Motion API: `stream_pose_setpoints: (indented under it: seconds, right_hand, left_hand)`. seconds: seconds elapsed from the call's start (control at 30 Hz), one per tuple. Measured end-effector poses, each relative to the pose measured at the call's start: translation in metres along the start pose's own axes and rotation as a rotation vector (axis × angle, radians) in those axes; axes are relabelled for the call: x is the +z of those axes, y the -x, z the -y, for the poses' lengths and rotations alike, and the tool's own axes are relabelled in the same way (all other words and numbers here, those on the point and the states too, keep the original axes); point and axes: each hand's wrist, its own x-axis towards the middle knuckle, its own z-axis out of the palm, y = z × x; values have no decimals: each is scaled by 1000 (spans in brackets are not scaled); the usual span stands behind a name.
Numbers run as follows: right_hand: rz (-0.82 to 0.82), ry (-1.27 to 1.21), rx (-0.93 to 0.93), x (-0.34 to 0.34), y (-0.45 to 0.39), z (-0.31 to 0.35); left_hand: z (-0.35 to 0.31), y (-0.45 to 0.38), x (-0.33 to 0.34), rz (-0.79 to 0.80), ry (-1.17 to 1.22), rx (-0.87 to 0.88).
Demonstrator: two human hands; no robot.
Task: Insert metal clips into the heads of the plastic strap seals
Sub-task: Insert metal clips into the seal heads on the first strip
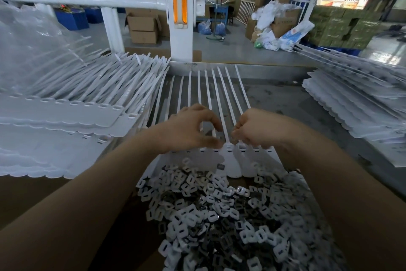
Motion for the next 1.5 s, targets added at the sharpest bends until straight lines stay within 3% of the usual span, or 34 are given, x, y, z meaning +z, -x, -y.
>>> stream_pose_setpoints:
  seconds: [0.17,0.57,0.93,1.1,1.2,1.3,1.37,1.5]
  right_hand:
    - [40,64,110,-2,-1,-1]
    - [65,-105,127,-5,-5,-16]
    - [110,-44,107,-2,-6,-17]
    - [117,-78,110,-2,-4,-16]
    - [71,-123,156,-1,-6,-16]
    - [15,-140,190,1,-9,-16]
    - [-33,-119,177,1,-14,-17]
    - [-155,-75,177,3,-22,-23]
  left_hand:
    - [14,-1,-1,185,-187,11]
    - [27,-2,-3,241,-195,50]
    - [21,4,-4,256,-218,31]
    - [18,6,-6,243,-235,16]
    - [6,5,-7,115,-319,30]
    - [-14,7,-9,-3,-126,186]
    - [-30,10,-8,102,4,247]
    - [-50,15,6,311,0,282]
